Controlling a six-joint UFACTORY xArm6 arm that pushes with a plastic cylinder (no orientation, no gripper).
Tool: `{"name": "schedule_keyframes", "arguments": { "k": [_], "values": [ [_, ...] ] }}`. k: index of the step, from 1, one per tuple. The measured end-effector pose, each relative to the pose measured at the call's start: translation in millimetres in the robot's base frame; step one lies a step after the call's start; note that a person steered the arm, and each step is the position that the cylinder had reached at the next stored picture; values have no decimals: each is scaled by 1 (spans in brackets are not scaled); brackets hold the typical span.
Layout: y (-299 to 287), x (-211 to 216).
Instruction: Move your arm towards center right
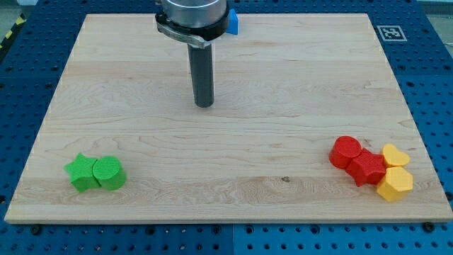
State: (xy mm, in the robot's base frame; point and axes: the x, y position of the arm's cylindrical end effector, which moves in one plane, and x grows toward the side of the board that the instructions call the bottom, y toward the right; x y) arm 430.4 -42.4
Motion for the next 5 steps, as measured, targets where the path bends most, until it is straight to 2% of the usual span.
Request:
{"name": "schedule_keyframes", "arguments": {
  "k": [1, 2, 4, 5],
  "values": [
    [4, 4],
    [52, 4],
    [199, 9],
    [288, 31]
  ]
}}
